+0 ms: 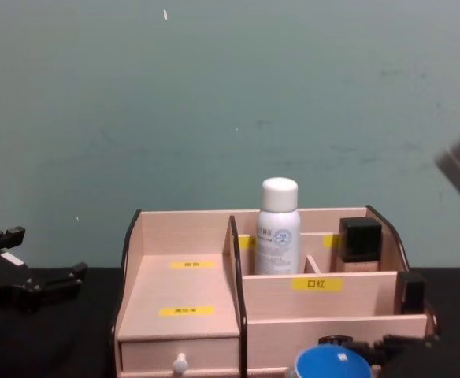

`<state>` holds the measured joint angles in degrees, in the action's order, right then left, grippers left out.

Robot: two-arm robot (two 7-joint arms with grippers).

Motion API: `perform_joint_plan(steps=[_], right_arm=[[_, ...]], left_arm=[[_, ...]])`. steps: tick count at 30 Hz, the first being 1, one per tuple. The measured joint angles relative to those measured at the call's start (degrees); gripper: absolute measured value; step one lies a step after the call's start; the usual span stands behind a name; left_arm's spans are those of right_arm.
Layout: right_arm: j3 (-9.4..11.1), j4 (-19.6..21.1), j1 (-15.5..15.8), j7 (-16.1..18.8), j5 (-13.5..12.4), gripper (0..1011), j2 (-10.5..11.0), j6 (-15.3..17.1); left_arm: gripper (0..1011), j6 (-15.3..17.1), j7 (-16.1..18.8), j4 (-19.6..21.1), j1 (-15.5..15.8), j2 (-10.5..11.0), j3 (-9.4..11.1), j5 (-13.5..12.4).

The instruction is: Pick up the facial cleanser and watermelon frost from the table and place them into the tiered storage box.

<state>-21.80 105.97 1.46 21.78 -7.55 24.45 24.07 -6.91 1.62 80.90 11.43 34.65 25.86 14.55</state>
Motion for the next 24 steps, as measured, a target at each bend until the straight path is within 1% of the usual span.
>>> perform_joint_plan(steps=[4,7,8,11,12,18,24], right_arm=[[-0.1,1.9,-0.9,0.2,-0.5,728,-0.2,1.0],[-0.6,3.0,-2.6,0.2,-0.7,728,-0.8,1.7],[-0.6,3.0,-2.6,0.2,-0.7,728,-0.8,1.7],[-1.5,3.0,-4.5,0.1,-0.8,728,-2.0,2.1],[-1.5,3.0,-4.5,0.1,-0.8,729,-2.0,2.1],[-3.7,0.7,-7.9,-0.5,-0.6,728,-4.8,2.5],[-5.4,-2.3,-10.7,-1.6,0.3,728,-7.5,2.6]], left_arm=[[1001,0.0,0.0,0.0,0.0,0.0,0.0,0.0],[1001,0.0,0.0,0.0,0.0,0.0,0.0,0.0],[1001,0.0,0.0,0.0,0.0,0.0,0.0,0.0],[1001,0.0,0.0,0.0,0.0,0.0,0.0,0.0],[1001,0.0,0.0,0.0,0.0,0.0,0.0,0.0],[1001,0.0,0.0,0.0,0.0,0.0,0.0,0.0],[1001,0.0,0.0,0.0,0.0,0.0,0.0,0.0]])
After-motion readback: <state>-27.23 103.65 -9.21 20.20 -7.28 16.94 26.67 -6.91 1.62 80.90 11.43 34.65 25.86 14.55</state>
